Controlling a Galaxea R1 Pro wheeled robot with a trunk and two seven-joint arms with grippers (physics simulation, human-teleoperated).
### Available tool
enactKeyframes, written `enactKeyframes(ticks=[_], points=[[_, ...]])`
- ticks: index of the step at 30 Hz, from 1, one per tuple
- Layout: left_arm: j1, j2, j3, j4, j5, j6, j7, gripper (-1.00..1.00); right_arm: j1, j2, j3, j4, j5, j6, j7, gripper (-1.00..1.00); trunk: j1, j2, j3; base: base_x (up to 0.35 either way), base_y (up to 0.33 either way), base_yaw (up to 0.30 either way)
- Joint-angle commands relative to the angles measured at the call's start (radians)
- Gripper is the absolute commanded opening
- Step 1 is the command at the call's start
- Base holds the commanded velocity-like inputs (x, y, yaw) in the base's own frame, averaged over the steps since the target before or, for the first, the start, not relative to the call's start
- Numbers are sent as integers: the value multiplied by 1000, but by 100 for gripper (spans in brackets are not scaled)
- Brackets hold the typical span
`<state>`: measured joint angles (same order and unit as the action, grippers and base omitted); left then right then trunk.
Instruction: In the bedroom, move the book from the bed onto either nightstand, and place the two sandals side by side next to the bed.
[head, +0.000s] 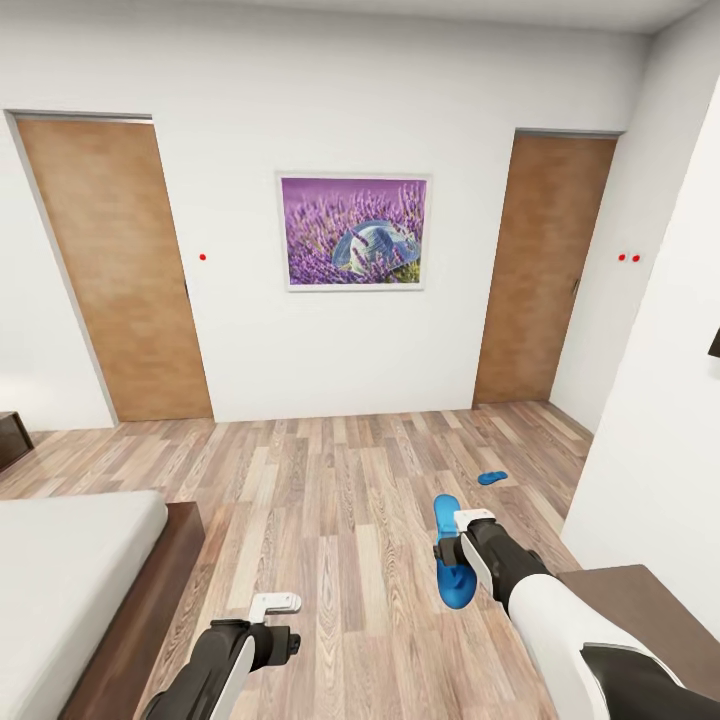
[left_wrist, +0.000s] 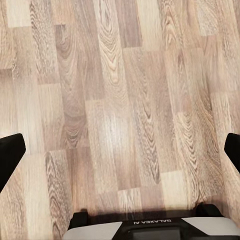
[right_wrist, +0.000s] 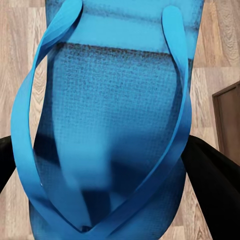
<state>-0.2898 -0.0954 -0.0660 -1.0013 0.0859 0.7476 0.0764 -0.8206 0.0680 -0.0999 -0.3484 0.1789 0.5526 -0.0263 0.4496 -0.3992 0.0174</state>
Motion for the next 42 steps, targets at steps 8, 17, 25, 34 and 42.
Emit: enactKeyframes(ticks=[8, 17, 25, 34, 42], points=[[0, 0, -2, -3, 9, 4, 8, 100, 0, 2, -8, -2, 8, 4, 2, -100, 0, -1, 0, 0, 0, 0], [0, 1, -2, -5, 10, 4, 7, 100, 0, 2, -7, -1, 8, 4, 3, -100, 0, -1, 0, 1, 0, 0], [0, 2, -2, -5, 13, 4, 7, 100, 0, 3, -7, -1, 8, 4, 4, -100, 0, -1, 0, 157, 78, 0], [0, 2, -2, -4, 13, 4, 6, 100, 2, 9, -6, -1, 9, 5, 5, -100, 0, -1, 0, 156, 28, 0], [0, 2, -2, -3, 11, 2, 6, 100, 3, 10, -7, -2, 9, 4, 3, -100, 0, -1, 0, 210, 2, 0]])
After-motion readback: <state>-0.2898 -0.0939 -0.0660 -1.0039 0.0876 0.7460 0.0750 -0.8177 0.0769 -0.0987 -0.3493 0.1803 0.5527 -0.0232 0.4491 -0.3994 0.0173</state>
